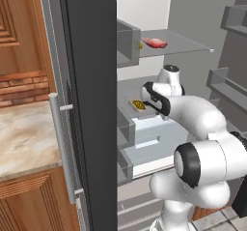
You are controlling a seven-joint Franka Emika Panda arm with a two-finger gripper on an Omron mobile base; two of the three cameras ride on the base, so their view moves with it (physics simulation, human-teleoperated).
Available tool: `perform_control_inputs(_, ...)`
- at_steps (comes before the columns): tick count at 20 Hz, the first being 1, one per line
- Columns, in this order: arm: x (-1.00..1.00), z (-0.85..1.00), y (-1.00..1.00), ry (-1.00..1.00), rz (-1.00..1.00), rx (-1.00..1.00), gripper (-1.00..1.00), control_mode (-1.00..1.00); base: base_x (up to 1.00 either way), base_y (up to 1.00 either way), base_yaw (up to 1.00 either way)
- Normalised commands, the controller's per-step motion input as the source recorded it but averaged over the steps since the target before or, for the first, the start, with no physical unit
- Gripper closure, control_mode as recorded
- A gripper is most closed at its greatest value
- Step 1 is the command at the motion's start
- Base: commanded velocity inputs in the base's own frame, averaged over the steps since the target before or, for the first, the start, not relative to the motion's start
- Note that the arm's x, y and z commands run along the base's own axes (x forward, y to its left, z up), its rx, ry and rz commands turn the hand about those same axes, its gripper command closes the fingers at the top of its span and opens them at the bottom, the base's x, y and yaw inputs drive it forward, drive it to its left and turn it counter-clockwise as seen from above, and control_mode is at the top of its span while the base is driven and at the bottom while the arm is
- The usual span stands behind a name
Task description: Place the tupperware on the second highest shelf of the fridge. Make space for the tupperware among the existing items by rearranging them on the shelves if needed. Close the fridge door when finished.
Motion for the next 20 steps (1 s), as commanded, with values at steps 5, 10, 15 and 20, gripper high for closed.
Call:
perform_control_inputs(5, 0.80, -0.17, 0.00, -0.02, -0.01, 0.00, 1.00, -1.00, 0.00, 0.00, 0.00)
perform_control_inputs(10, 0.82, -0.17, 0.00, 0.00, -0.01, 0.00, 1.00, -1.00, 0.00, 0.00, 0.00)
perform_control_inputs(15, 0.47, -0.17, 0.07, -0.04, -0.02, 0.00, -1.00, -1.00, 0.00, 0.00, 0.00)
perform_control_inputs(20, -0.52, -0.01, 0.00, -0.19, -0.01, 0.00, -1.00, -1.00, 0.00, 0.00, 0.00)
